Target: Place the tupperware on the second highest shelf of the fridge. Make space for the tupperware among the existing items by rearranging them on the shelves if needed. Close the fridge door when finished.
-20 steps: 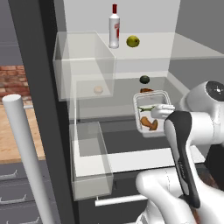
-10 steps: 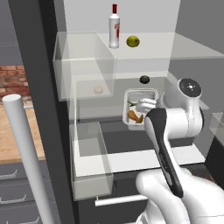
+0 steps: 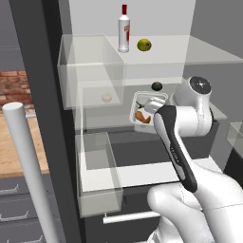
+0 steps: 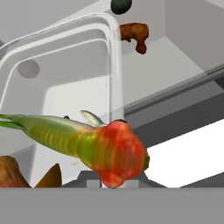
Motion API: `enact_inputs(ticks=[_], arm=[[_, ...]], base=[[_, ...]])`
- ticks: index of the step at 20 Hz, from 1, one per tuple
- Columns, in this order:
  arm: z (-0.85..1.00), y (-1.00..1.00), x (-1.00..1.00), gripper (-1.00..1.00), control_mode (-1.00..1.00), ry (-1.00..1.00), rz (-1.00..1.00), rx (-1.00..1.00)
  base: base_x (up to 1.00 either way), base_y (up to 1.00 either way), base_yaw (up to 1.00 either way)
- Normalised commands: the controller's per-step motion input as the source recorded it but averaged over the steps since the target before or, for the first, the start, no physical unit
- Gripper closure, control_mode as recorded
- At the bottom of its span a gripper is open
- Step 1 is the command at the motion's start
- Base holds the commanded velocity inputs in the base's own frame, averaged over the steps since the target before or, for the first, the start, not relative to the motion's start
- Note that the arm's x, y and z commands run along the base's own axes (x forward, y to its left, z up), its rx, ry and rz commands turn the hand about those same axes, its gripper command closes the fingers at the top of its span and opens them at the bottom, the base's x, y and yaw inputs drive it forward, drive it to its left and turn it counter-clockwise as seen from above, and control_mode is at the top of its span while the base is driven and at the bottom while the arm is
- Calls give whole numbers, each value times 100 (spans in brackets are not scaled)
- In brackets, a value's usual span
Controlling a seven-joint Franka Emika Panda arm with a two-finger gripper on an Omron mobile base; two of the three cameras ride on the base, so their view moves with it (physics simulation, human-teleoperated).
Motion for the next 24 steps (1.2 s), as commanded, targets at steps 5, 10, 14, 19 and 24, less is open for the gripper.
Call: enact_inputs(ticks=[5, 10, 14, 19, 24], arm=[[-3, 0, 37, 100, -100, 0, 0, 0], [-20, 0, 40, 100, -100, -3, 0, 0], [-45, 0, 31, 100, -100, -14, 0, 0], [-28, 0, 40, 100, -100, -10, 0, 0], [-3, 0, 47, 100, -100, -1, 0, 0]], base=[[0, 0, 0], [0, 0, 0], [0, 0, 0], [0, 0, 0], [0, 0, 0]])
